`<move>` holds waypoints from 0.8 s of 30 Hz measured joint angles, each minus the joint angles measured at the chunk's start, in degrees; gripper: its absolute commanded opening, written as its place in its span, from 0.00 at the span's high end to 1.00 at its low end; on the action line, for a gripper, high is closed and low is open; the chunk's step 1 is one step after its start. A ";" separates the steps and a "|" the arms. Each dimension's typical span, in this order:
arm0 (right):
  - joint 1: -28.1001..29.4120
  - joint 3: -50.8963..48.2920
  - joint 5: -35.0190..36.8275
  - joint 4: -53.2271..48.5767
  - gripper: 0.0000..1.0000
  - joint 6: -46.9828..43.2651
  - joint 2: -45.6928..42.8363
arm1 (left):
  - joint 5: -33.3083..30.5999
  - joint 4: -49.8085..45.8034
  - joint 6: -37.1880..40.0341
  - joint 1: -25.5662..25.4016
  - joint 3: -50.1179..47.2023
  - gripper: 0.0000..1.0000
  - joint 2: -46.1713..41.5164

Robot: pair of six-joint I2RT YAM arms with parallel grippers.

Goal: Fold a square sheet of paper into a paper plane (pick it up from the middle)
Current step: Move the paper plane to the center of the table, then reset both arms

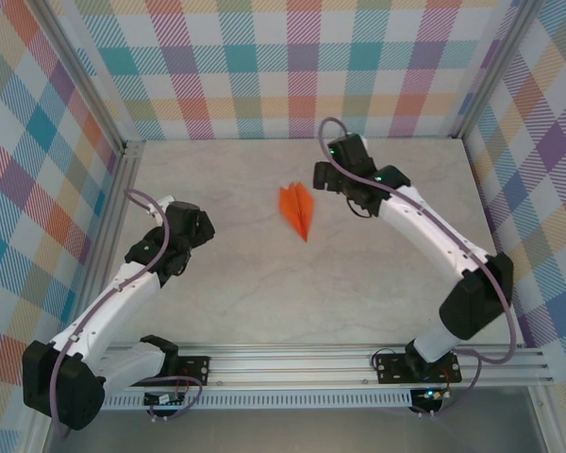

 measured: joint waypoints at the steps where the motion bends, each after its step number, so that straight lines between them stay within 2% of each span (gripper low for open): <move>1: -1.84 -3.63 1.29 1.75 0.00 -0.59 -2.14 | -0.52 0.96 1.68 0.63 -0.15 0.00 -0.37; 7: -12.22 -23.37 7.04 12.04 0.00 -3.23 -10.08 | -0.92 13.25 10.93 4.39 -7.76 0.00 -3.13; 12: -17.27 -36.79 10.10 20.11 0.00 -4.50 -14.21 | -0.94 22.43 15.17 9.18 -14.64 0.00 -0.31; 17: -21.24 -44.02 11.15 27.15 0.00 -6.34 -14.62 | 0.57 30.32 19.32 12.33 -17.64 0.00 7.50; 24: -21.97 -49.96 9.09 39.98 0.00 -12.57 -9.99 | 9.44 45.18 23.39 14.36 -22.40 0.00 13.40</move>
